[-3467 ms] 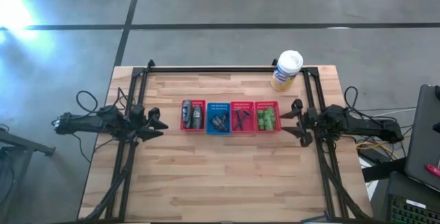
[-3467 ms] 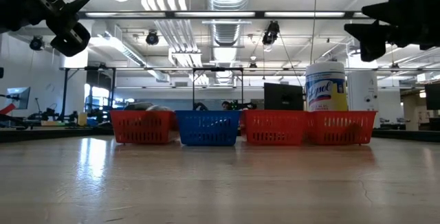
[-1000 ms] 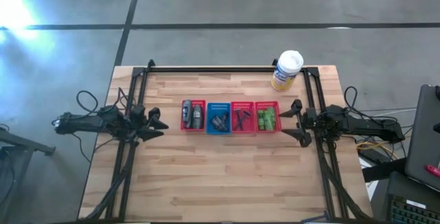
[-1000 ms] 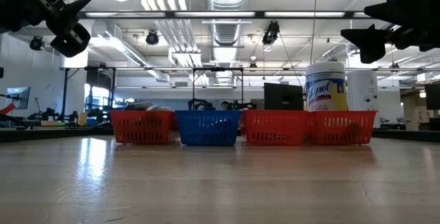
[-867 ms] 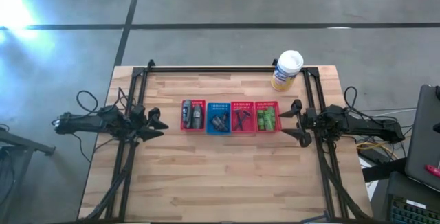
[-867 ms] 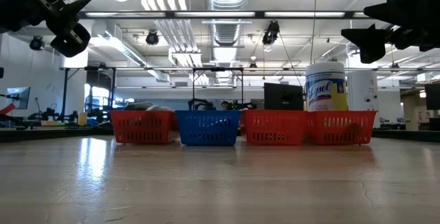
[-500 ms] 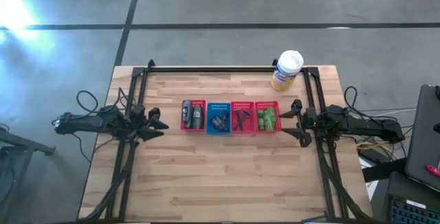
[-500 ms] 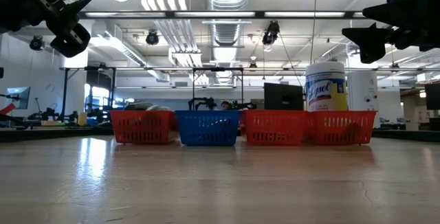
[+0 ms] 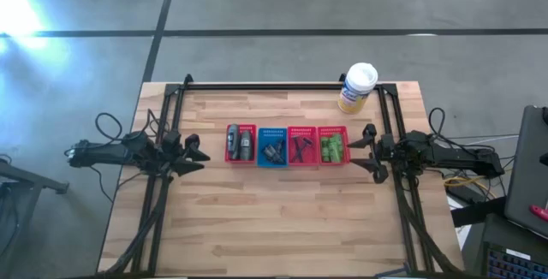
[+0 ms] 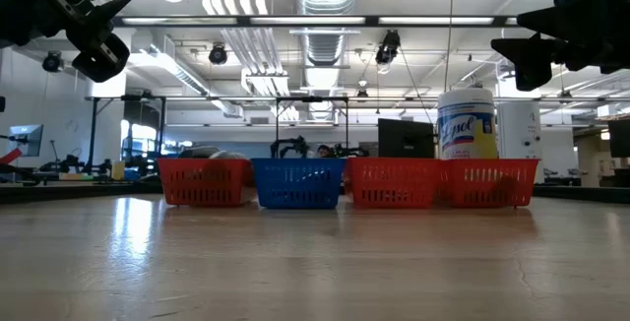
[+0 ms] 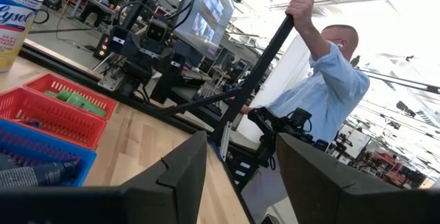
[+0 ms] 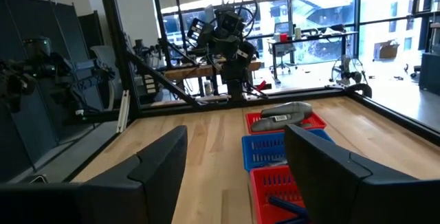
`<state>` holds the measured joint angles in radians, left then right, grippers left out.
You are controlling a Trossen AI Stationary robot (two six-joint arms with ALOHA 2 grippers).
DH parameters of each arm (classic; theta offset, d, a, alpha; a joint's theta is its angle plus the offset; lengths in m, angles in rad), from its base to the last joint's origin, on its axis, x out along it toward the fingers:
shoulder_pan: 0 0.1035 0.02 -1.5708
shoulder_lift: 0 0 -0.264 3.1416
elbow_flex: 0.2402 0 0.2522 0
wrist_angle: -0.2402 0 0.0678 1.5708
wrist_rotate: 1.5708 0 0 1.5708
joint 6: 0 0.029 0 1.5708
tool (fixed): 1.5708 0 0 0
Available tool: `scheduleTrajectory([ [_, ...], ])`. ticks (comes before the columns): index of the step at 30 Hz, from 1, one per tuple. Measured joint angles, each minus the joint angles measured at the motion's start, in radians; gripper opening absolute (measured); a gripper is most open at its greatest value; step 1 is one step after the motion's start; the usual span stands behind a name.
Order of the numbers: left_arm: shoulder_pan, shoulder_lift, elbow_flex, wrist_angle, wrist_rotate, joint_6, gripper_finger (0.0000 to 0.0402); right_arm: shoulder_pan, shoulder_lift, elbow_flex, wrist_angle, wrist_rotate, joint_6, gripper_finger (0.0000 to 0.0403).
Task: Pick & Place Travel size toiletries
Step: Return to Home Position
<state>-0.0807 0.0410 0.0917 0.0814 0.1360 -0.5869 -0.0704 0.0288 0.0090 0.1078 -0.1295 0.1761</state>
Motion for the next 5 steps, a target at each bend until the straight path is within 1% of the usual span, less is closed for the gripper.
scheduleTrajectory([
  [5,0.000,0.000,0.000,0.000,0.000,0.000,0.0181,0.000,0.000,0.000,0.000,0.000,0.000,0.0229],
])
